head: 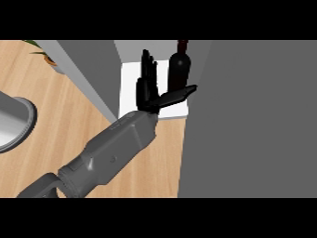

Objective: Pick up the wine, place it into the cabinet and close the cabinet

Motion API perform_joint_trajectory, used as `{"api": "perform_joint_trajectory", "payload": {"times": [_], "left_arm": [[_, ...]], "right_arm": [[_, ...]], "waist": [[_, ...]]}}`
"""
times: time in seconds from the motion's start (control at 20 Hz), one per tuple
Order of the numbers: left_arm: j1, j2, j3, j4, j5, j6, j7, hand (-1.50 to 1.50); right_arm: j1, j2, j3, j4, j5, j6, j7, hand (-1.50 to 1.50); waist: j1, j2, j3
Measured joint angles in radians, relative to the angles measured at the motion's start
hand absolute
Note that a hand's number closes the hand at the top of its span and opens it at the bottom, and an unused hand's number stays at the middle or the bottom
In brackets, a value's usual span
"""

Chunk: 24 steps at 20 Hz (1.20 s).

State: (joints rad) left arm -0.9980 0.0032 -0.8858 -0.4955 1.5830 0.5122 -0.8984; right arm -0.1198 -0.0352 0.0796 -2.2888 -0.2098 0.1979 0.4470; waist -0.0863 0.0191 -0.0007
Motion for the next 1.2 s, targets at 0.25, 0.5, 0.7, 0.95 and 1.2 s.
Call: {"api": "perform_joint_trajectory", "payload": {"times": [0.25,0.5,0.7,0.95,1.2], "left_arm": [[0.012,-0.001,-0.038,-0.035,0.010,-0.006,-0.009,-1.50],[0.060,-0.001,-0.070,-0.067,-0.010,-0.018,-0.031,-1.50],[0.100,-0.001,-0.071,-0.106,-0.051,-0.014,-0.047,-1.50],[0.144,0.000,-0.050,-0.169,-0.119,0.009,-0.049,-1.50],[0.230,0.045,-0.033,-0.294,-0.213,0.023,-0.038,-1.50]], "right_arm": [[-0.007,0.004,0.009,0.001,0.023,-0.015,0.010,-1.50],[0.005,-0.011,-0.023,-0.016,0.000,-0.015,0.026,-1.50],[0.012,-0.016,-0.034,-0.049,-0.008,-0.030,0.057,-1.50],[0.024,-0.008,-0.018,-0.065,0.016,-0.041,0.058,-1.50],[0.016,-0.004,-0.012,-0.068,0.040,-0.059,0.067,-1.50]], "waist": [[0.018,-0.004,0.000],[0.039,-0.010,0.000],[0.057,-0.014,0.000],[0.073,-0.018,0.001],[0.085,-0.021,0.001]]}}
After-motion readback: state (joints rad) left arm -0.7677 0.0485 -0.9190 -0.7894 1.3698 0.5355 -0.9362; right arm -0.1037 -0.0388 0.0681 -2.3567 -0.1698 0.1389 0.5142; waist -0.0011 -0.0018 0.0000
